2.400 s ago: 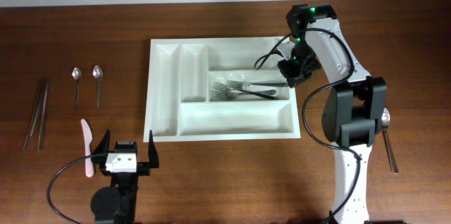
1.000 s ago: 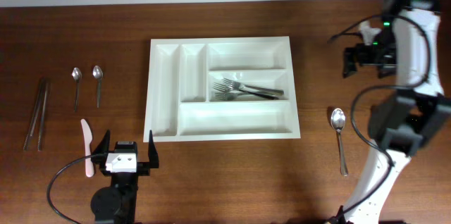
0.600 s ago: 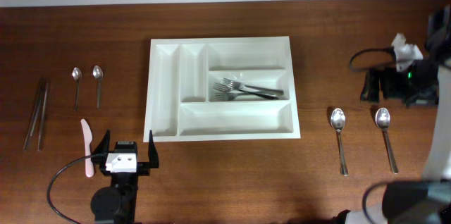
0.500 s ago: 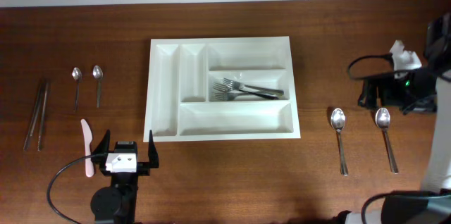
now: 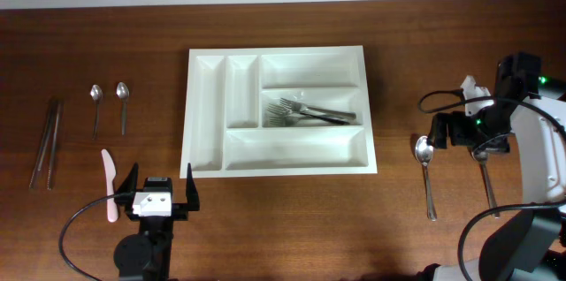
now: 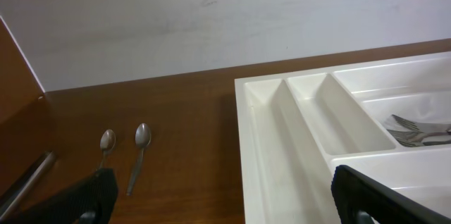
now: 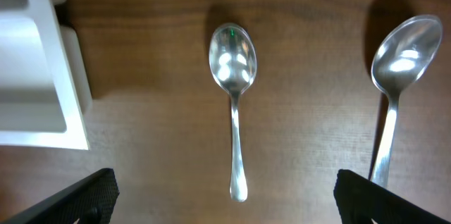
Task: Pack container
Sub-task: 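Move the right gripper right over the left silver spoon, then lower the right gripper onto the spoon and close on its neck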
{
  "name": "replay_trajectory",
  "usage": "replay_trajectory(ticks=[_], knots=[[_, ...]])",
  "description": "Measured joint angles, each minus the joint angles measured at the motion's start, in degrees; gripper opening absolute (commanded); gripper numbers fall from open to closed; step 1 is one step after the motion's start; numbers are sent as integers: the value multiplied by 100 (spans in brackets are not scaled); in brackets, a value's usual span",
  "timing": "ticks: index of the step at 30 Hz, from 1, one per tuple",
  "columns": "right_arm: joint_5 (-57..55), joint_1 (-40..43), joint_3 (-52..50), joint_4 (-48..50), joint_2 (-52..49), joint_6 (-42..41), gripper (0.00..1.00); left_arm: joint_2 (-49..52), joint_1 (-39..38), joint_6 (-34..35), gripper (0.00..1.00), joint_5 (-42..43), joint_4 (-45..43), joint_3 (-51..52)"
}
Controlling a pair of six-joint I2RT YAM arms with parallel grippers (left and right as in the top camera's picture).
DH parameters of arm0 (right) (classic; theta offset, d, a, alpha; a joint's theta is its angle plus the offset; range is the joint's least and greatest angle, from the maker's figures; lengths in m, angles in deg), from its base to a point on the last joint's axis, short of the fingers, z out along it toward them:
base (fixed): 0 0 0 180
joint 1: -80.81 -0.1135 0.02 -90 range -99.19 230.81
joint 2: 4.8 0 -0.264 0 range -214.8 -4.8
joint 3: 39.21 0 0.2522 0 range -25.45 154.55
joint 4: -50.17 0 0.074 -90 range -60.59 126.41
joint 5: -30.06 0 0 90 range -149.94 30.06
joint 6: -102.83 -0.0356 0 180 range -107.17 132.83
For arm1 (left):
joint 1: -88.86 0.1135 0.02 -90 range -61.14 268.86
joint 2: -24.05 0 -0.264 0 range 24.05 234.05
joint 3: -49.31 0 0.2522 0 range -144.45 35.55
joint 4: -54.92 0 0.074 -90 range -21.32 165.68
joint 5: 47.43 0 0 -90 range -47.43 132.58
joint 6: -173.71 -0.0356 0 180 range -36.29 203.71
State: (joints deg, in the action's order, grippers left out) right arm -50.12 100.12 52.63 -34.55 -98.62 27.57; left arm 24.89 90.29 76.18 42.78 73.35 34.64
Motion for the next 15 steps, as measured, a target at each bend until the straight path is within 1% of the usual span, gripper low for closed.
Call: replay_trajectory(ticks=[5,10,15], knots=[[59,0,-221,273,0,103,99,0,0,-2,99,0,0,2],[-136,0,-748,413,-74,179,99,0,0,-2,99,0,0,2],[-341,0,-925,592,-302,197,99,0,0,0,99,0,0,0]])
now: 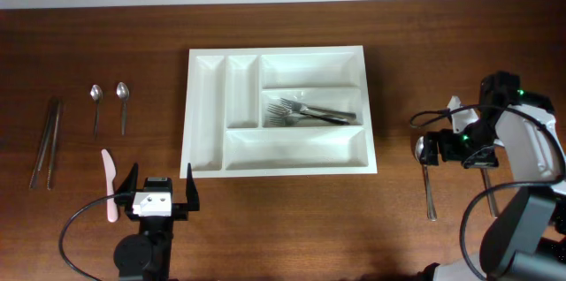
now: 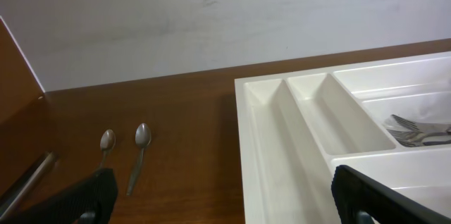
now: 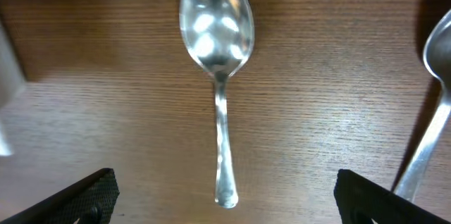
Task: Pack container
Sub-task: 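Lower the right gripper onto the spoon and close on its neck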
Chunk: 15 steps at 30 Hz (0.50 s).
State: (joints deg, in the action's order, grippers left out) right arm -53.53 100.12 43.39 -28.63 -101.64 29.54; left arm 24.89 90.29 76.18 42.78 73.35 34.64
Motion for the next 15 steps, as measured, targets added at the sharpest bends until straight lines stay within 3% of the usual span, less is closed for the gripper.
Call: replay_trajectory(ticks=[15], knots=[[-439,-232,-13,17,-994,2,96,0,0,-2,99,0,0,2]])
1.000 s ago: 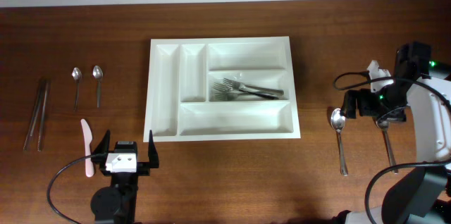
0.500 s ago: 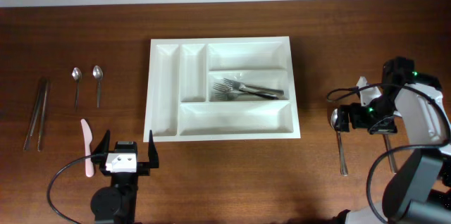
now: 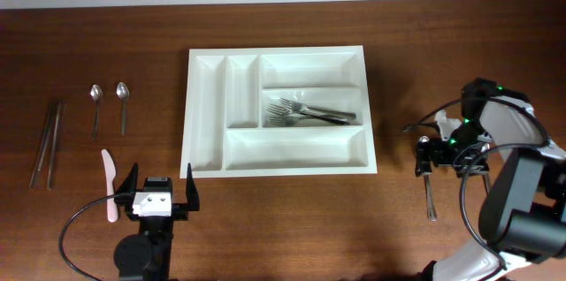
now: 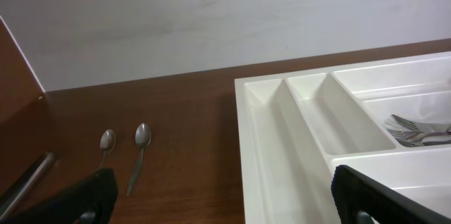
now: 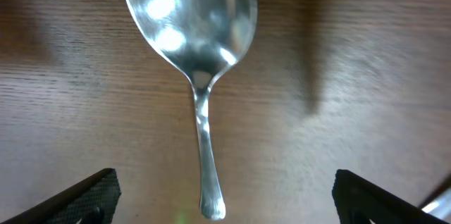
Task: Pack container
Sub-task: 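Lower the right gripper onto the spoon and close on its neck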
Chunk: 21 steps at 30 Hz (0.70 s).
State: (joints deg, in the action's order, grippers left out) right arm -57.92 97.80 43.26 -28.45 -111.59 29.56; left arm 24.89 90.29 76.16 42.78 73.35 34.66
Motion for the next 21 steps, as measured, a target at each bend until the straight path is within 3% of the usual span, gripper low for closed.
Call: replay_trajectory(ticks=[13,21], knots=[[-334,-197,-11,992,-151,-179,100,0,0,0,99,0,0,0],[-219,-223,-15,730,-151,-435,99,0,0,0,99,0,0,0]])
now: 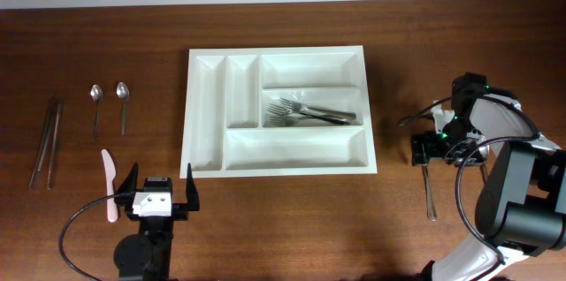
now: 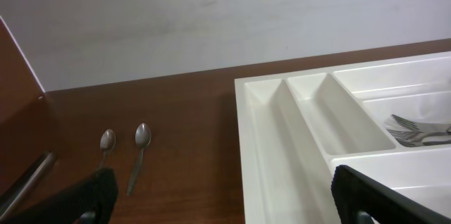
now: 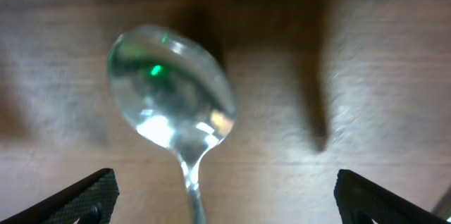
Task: Pack container
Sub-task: 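Lower the right gripper onto the spoon and close on its neck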
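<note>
The white compartment tray [image 1: 203, 113] lies mid-table, with several forks [image 1: 305, 113] in its middle right compartment. A large steel spoon [image 3: 169, 101] lies right of the tray, and its handle [image 1: 429, 194] shows below my right gripper [image 1: 424, 150]. In the right wrist view that gripper [image 3: 225, 210] is open and close to the wood, its fingers on either side of the spoon's neck. My left gripper [image 1: 160, 179] stands open at the front left with nothing in it. It faces the tray [image 2: 296, 139].
Two small spoons [image 1: 95, 95] [image 1: 123, 95] lie left of the tray, seen also as small spoons [image 2: 141, 139] from the left wrist. Long dark utensils [image 1: 46, 140] lie at the far left, and a pink-white knife [image 1: 108, 184] lies beside my left gripper.
My right gripper is lower and slightly further left over the large spoon. The bowl sits lower in the wrist view and is blurred. The left arm and tray are unchanged.
My right gripper was open well above two large spoons to the right of the tray. At each later moment it was closer to the left spoon, centred on it. Now it is down at the table, astride the spoon's neck. The left arm stayed still.
</note>
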{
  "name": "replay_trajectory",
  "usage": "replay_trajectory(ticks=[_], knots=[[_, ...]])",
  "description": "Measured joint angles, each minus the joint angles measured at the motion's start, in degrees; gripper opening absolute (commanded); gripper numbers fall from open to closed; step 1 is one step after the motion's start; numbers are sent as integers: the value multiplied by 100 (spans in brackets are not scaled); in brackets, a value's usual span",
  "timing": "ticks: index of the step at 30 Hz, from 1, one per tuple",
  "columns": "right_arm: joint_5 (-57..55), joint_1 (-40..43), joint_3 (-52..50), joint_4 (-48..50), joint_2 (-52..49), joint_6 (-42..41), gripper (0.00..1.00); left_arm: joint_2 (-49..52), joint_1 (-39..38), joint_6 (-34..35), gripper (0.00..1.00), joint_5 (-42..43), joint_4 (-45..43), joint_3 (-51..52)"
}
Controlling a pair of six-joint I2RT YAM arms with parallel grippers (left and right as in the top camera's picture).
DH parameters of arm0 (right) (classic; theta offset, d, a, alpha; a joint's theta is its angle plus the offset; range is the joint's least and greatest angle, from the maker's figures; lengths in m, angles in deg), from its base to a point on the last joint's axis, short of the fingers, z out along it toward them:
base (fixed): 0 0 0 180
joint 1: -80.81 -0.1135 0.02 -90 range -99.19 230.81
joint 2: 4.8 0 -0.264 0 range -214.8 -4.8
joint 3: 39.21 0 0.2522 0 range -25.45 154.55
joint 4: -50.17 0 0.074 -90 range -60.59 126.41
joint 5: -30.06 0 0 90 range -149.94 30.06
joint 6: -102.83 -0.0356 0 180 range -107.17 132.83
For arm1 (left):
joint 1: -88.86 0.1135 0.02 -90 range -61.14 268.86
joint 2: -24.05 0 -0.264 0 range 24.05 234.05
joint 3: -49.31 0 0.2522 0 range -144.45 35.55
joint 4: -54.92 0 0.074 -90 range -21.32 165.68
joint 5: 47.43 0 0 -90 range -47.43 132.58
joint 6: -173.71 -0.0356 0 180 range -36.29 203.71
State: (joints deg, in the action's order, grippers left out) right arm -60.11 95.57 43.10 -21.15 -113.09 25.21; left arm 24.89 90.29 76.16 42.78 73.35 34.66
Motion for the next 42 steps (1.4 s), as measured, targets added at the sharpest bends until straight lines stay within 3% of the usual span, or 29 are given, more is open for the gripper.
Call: replay_trajectory(ticks=[5,11,18,31,42], knots=[[17,-208,-37,-179,136,-26,99,0,0,2,99,0,0,-2],[17,-345,-319,-299,977,-170,99,0,0,0,99,0,0,0],[-35,-334,-1049,321,1893,-396,99,0,0,0,99,0,0,-2],[-114,-319,-1062,876,1899,-343,99,0,0,2,99,0,0,0],[-120,-306,-1340,986,1515,544,99,0,0,0,99,0,0,-2]])
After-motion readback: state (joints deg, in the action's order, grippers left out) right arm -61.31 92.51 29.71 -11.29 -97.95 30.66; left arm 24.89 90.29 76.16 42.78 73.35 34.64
